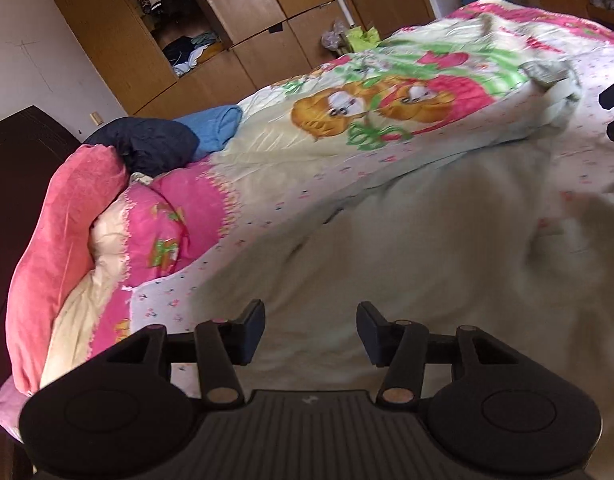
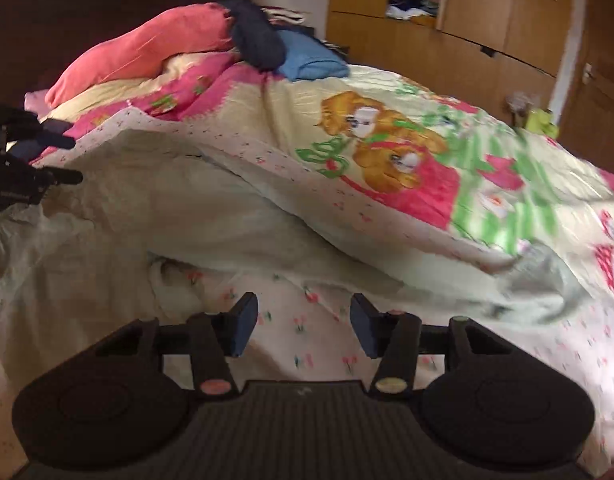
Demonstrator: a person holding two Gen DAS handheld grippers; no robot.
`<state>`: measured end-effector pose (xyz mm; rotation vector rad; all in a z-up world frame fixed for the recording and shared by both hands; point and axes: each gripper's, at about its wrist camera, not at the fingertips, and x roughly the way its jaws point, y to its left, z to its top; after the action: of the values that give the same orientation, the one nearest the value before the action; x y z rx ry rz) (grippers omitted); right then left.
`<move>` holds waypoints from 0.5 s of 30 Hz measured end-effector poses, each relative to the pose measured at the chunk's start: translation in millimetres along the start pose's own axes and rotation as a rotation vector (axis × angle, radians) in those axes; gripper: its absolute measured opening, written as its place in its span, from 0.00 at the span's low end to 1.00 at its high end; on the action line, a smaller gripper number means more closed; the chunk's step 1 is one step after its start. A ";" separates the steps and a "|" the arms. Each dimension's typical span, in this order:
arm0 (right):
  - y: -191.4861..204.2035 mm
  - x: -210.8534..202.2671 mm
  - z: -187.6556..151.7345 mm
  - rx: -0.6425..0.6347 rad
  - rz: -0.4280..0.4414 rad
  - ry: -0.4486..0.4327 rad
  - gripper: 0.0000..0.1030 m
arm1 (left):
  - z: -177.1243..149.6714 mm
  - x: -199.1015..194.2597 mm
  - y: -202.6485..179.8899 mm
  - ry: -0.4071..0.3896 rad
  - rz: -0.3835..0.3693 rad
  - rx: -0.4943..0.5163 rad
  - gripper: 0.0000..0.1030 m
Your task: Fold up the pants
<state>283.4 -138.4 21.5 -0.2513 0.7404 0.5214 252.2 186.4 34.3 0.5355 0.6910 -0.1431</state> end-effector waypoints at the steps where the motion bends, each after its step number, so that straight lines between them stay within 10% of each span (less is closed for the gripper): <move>1: -0.9 22.4 12.5 -0.025 0.016 -0.002 0.50 | 1.5 16.6 13.3 0.015 0.013 -0.007 0.63; 15: -8.7 162.3 98.8 -0.127 0.117 0.242 0.59 | 0.5 132.8 105.8 0.155 -0.208 -0.132 0.66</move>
<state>445.4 -48.0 -20.6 -0.3956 0.9622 0.6573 385.9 283.1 -5.7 0.3496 0.9013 -0.2507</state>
